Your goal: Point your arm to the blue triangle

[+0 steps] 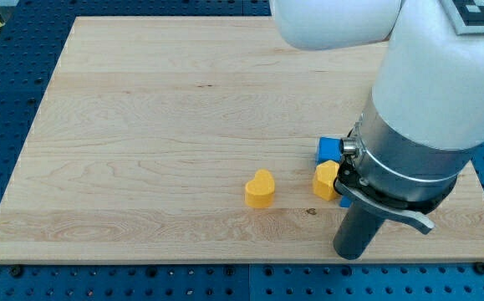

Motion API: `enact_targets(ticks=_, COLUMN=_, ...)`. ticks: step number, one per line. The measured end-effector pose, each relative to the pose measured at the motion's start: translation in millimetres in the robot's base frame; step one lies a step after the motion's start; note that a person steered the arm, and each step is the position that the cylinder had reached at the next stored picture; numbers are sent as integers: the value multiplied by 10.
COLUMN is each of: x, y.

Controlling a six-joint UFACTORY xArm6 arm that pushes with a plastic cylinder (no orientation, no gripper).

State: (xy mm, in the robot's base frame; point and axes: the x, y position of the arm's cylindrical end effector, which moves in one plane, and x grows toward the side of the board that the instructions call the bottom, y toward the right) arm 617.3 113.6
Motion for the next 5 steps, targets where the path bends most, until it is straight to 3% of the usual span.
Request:
enact_targets(ticks=3, x=-66, y=167)
enact_targets(ticks=5, x=-366, y=175)
